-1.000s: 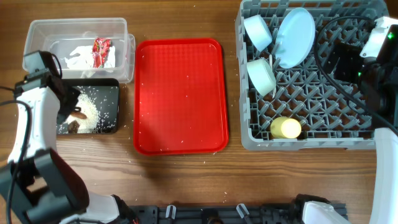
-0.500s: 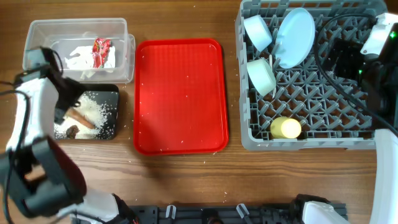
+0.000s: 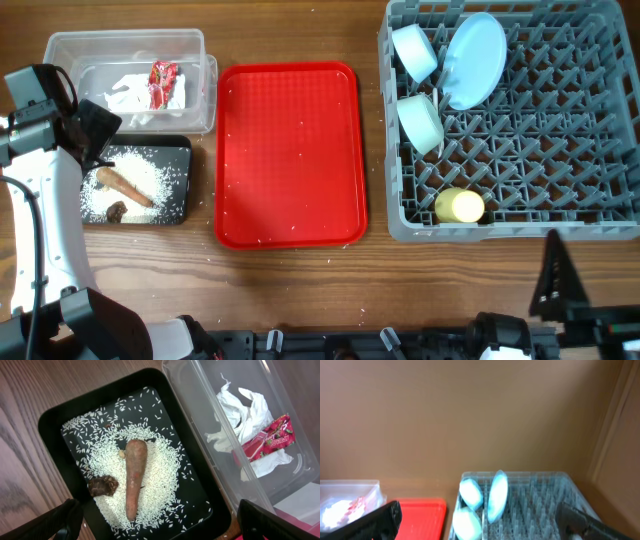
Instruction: Sort waste into correct bins and load items into the dishwasher rack
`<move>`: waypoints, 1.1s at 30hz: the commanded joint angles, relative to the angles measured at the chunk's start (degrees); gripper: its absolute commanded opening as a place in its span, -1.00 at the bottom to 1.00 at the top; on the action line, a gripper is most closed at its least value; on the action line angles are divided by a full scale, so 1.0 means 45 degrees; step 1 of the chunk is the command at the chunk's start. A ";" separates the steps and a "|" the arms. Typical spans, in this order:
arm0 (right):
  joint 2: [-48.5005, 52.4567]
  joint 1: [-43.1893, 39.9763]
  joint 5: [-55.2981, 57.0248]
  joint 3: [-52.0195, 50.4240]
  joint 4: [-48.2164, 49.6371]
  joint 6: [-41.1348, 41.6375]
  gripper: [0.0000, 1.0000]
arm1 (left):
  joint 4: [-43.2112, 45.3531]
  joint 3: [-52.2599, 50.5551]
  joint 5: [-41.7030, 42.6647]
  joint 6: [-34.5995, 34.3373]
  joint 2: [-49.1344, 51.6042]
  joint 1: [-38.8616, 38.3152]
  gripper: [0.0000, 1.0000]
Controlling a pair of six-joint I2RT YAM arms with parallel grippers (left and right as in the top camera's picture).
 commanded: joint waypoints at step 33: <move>-0.6445 0.2263 -0.0447 -1.9666 1.4829 -0.1418 0.99 | 0.0029 0.0097 -0.0029 0.0102 0.0000 0.0010 1.00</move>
